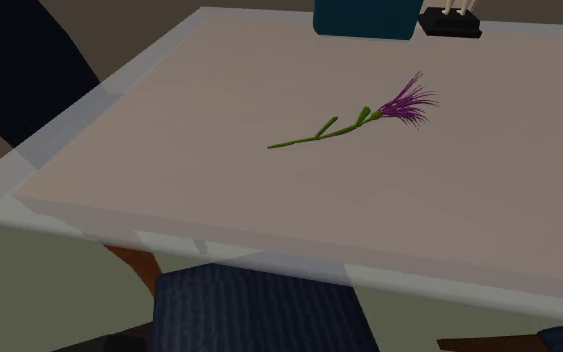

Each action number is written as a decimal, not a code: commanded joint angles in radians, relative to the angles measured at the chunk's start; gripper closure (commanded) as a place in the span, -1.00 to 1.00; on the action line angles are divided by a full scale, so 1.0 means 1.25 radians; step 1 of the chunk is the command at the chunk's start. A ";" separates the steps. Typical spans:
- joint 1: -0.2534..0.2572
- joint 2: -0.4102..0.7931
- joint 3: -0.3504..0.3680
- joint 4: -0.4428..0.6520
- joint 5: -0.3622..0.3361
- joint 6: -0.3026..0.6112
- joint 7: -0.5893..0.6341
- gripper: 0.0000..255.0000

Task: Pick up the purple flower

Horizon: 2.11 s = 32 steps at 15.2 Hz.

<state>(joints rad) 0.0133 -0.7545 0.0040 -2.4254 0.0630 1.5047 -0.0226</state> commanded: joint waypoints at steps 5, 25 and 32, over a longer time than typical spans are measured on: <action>0.023 0.092 0.052 0.052 0.027 0.057 0.041 -1.00; 0.108 0.628 0.265 0.527 -0.060 0.175 0.278 -1.00; 0.186 0.862 0.296 0.813 -0.170 0.117 0.359 -1.00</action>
<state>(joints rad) 0.2253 0.2691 0.3695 -1.4761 -0.1243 1.6667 0.4089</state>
